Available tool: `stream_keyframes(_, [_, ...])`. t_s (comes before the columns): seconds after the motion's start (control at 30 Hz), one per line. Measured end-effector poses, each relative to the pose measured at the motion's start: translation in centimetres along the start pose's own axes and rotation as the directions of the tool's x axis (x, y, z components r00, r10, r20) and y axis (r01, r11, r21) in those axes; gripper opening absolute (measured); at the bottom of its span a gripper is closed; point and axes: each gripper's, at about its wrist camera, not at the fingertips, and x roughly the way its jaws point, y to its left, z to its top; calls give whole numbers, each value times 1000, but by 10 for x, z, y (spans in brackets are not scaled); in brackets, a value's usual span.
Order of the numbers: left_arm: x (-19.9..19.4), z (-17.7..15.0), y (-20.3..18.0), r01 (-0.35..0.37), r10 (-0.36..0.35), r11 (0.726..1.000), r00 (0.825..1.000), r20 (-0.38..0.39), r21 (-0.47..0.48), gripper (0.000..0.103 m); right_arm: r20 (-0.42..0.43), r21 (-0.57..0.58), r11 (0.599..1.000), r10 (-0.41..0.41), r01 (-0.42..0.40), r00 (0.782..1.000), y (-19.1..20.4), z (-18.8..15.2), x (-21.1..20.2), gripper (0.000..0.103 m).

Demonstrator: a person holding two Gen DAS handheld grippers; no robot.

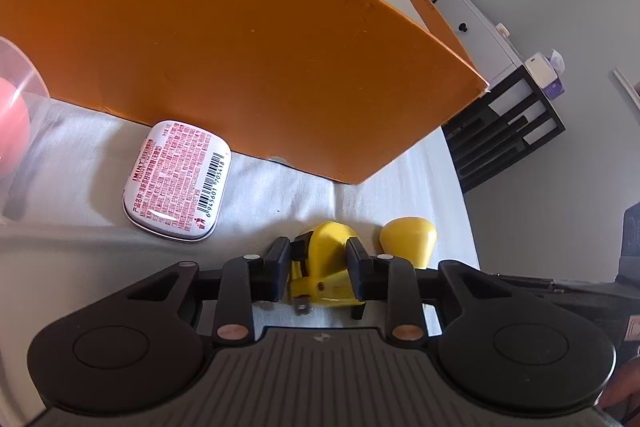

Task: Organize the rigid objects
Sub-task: 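Grasp the yellow tape measure with the left tool while the right tool grips the yellow bottle, then carry the tape measure and yellow bottle into the orange box and release both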

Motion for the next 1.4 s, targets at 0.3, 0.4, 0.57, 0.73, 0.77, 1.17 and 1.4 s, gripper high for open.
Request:
stream_keyframes(0.3, [7, 0, 7, 9, -10, 999, 1000, -29, -53, 45, 23, 28, 1000, 8, -9, 1000, -10, 4, -2, 29])
stream_keyframes(0.4, [11, 0, 13, 28, -31, 995, 999, -35, -95, 50, 21, 13, 999, 28, -29, 999, -10, 2, 3, 28])
stream_keyframes(0.57, [11, -3, 10, 28, -31, 996, 999, -30, -86, 48, 3, 65, 992, 105, -105, 994, -14, -1, 6, 26])
stream_keyframes(0.73, [6, -5, 6, 28, -29, 997, 999, -13, -75, 36, 3, 48, 995, 88, -88, 996, -8, -4, 5, 26])
stream_keyframes(0.77, [4, -4, 4, 27, -27, 997, 1000, -5, -68, 32, 5, 43, 996, 79, -79, 997, -6, -4, 5, 26])
stream_keyframes(1.17, [-38, -13, -13, -51, 47, 998, 993, 105, 39, 24, 46, -34, 997, 77, -76, 996, 15, -5, -16, 26])
stream_keyframes(1.4, [-81, 0, -11, 0, 2, 1000, 973, 231, -5, 24, 106, -114, 990, 99, -87, 990, 34, 0, -42, 25])
